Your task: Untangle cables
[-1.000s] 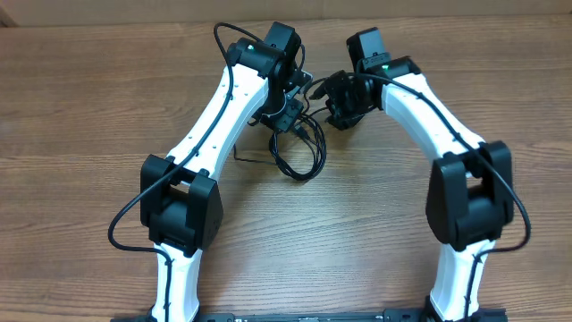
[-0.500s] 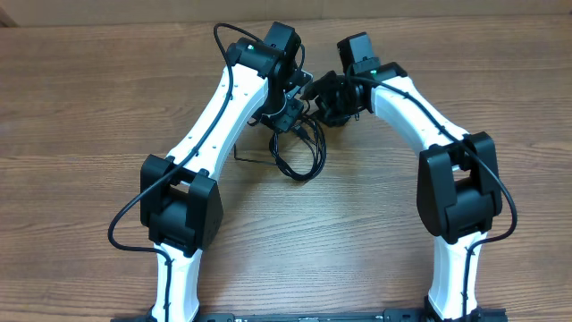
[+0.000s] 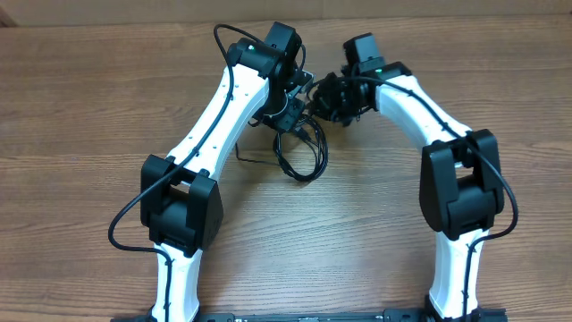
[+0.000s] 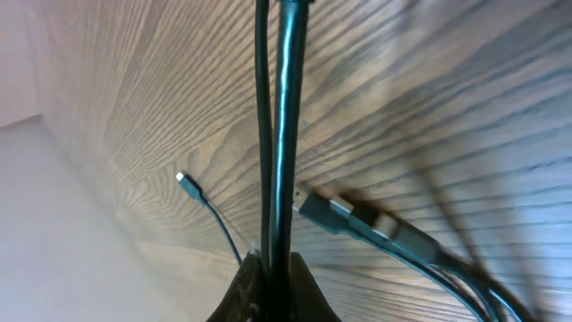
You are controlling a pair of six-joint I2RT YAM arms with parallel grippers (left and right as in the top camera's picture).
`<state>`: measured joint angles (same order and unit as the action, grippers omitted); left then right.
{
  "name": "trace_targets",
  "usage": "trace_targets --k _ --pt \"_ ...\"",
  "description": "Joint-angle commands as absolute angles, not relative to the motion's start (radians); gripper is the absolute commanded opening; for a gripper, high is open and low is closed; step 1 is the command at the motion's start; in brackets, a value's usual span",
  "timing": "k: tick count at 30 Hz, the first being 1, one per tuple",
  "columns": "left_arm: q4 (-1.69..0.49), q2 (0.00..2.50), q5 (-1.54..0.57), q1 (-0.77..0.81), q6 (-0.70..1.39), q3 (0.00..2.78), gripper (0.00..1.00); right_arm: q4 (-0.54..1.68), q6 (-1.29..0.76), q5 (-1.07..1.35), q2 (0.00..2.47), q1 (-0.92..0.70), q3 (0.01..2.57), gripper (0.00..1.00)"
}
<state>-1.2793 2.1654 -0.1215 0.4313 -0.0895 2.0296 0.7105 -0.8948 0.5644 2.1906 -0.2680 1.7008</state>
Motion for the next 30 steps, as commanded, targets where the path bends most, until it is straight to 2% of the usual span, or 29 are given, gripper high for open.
trace_targets --k 1,7,16,24,30 --pt "-1.286 2.123 -0.123 0.411 0.023 2.047 0.04 0.747 -0.753 0.604 2.107 -0.225 1.702 0.04" --pt "-1.283 2.123 -0.125 0.395 0.135 2.047 0.04 0.860 -0.623 0.604 2.020 -0.230 1.702 0.04" --pt "-1.274 2.123 -0.236 0.388 0.192 2.047 0.04 0.969 -0.617 0.626 1.977 -0.242 1.702 0.04" --pt "-1.248 2.123 -0.473 0.360 0.193 2.047 0.04 1.099 -0.733 0.422 2.004 -0.374 1.701 0.04" --pt "-1.257 2.123 -0.537 0.357 0.196 2.047 0.04 1.002 -0.820 0.353 2.031 -0.468 1.659 0.04"
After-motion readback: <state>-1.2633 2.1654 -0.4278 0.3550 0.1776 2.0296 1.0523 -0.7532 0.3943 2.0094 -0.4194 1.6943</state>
